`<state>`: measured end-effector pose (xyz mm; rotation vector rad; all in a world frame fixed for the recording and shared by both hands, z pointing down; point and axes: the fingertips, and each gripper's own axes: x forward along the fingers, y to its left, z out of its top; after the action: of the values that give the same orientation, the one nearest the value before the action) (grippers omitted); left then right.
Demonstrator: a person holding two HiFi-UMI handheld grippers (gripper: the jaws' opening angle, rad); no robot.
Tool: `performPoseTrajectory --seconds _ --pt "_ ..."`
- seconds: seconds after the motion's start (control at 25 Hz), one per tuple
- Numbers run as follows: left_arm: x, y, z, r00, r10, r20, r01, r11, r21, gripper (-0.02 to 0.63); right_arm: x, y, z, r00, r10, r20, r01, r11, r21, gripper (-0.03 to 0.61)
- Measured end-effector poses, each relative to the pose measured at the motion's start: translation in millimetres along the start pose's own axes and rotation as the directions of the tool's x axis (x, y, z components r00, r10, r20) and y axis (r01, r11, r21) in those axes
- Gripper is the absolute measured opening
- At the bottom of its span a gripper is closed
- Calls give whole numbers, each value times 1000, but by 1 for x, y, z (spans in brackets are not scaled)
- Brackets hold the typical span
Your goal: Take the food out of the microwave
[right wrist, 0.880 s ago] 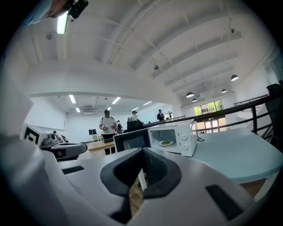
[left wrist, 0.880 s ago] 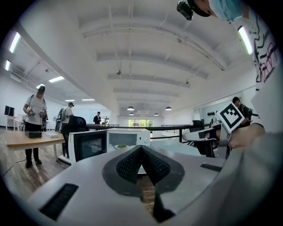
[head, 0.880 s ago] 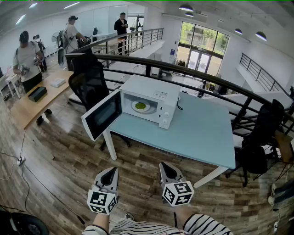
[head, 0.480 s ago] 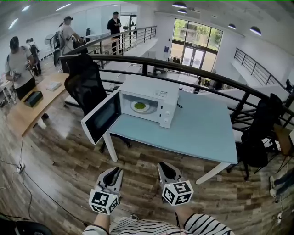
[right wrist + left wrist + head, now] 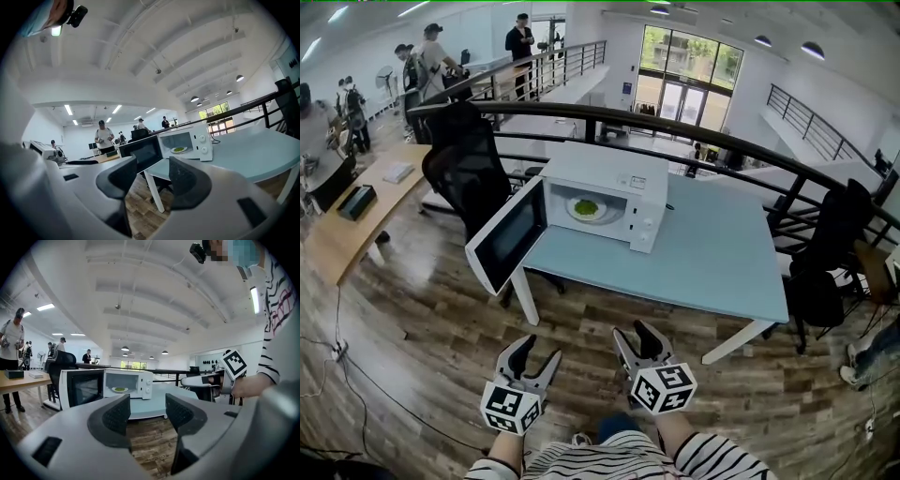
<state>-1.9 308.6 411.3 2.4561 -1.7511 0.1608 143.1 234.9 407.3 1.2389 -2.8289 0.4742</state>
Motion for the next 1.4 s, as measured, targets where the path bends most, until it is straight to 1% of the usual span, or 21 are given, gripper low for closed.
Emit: performPoseTrajectory --seconds 0.2,0.36,0.76,1.12,1.4 --pt "13 17 -5 1000 2 -7 -2 1000 -18 215 20 -7 -1 1000 -9 -13 9 1000 19 208" --pt "34 37 -7 1000 16 -11 -16 1000 -27 215 48 -22 2 1000 -10 -22 10 1000 25 207" --pt "120 84 1 998 56 -24 -58 997 -59 215 129 -76 21 999 9 -50 -8 1000 26 207" --pt "197 103 11 996 78 -49 -81 995 -53 215 183 -124 23 991 69 -115 -67 997 28 207" --pt "240 112 3 993 83 -84 -87 995 -52 215 216 -145 24 984 104 -142 -99 994 38 207"
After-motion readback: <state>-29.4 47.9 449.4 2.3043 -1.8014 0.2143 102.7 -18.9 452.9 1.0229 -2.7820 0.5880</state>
